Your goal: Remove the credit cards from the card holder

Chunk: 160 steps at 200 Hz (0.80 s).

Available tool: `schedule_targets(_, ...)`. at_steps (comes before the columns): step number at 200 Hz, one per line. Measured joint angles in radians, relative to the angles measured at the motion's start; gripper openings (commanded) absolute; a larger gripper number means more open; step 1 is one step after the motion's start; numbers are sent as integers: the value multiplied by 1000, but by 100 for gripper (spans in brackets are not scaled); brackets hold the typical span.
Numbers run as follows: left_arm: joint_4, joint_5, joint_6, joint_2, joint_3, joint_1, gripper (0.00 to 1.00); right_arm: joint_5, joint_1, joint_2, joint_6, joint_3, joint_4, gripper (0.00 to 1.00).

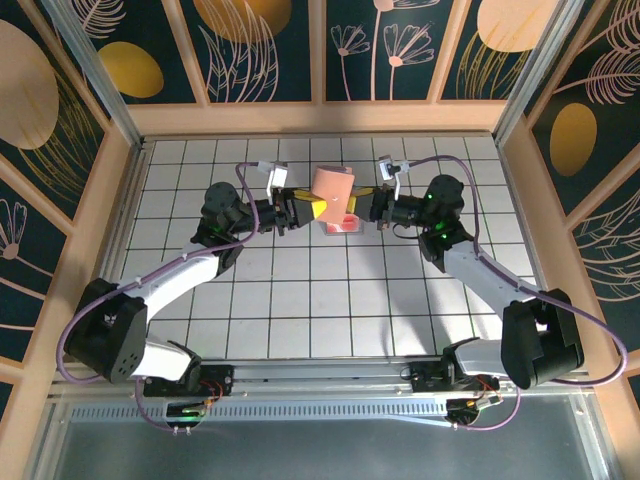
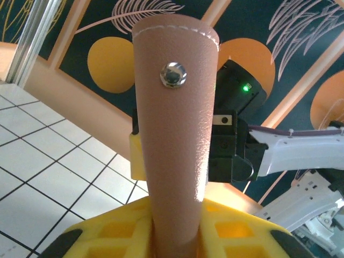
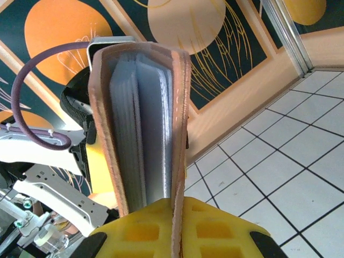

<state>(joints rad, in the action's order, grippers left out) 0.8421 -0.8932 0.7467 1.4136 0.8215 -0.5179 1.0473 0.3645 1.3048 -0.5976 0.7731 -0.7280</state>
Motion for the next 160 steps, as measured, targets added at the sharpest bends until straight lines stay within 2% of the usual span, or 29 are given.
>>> schedule_targets(40,-27,12,-3,39,7,-6,67,-39,24,-16,61,5,126,0)
schedule_targets(74,-43,16,-5,53,11,-6,98,-122,24,-30,122,38,269,0)
schedule_targets(160,-148,89,-63,56,32,-6,99,-333,45,-35,200,126,555,0)
